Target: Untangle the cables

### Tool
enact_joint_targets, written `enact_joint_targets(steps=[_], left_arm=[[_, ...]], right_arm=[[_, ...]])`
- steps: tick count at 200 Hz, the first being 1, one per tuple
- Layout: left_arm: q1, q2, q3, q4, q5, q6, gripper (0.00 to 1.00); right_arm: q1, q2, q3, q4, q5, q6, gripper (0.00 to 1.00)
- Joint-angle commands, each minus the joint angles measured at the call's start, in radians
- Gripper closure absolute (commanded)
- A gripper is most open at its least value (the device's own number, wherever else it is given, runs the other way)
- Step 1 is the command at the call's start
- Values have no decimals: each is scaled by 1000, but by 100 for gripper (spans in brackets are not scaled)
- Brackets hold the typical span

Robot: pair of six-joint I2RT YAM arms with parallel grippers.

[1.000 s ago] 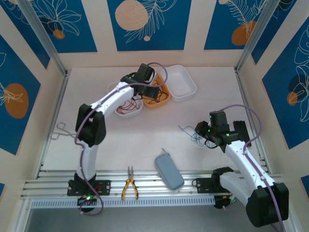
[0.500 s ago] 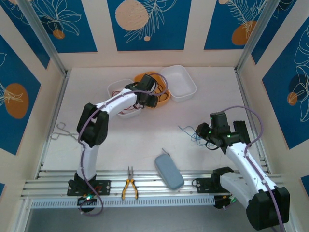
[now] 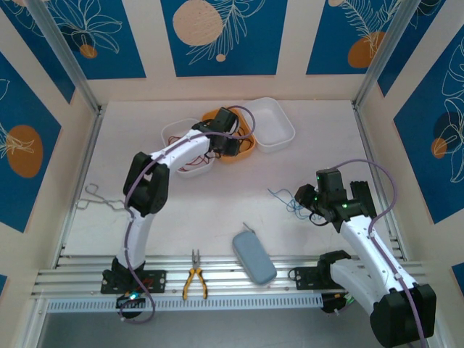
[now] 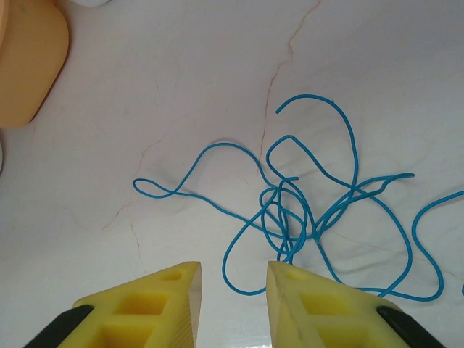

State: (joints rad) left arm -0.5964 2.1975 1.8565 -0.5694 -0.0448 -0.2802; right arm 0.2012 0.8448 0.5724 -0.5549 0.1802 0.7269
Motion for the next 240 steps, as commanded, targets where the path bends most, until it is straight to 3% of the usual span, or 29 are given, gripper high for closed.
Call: enact_joint_targets(steps=[1, 76, 99, 157, 176, 222, 240], left_arm=[[21, 35, 39, -36, 25, -1, 64], [40, 71, 88, -34, 63, -8, 65], [39, 47, 102, -22, 67, -5, 62], [36, -145, -8, 83, 123, -9, 41], [25, -243, -117, 155, 143, 13, 33], [-11, -494, -465, 413, 76, -4, 1], [-12, -565, -561, 475, 65, -22, 0]], right_arm=[[5, -24, -1, -22, 13, 13, 70], [6, -22, 12, -29, 21, 3, 69], [5, -20, 22, -57, 42, 10, 69], [-1, 39, 43, -136, 122, 57, 68], [-6, 78, 43, -117, 115, 71, 66], [-19, 203, 54, -28, 136, 125, 58], [-27, 252, 57, 4, 157, 145, 56]])
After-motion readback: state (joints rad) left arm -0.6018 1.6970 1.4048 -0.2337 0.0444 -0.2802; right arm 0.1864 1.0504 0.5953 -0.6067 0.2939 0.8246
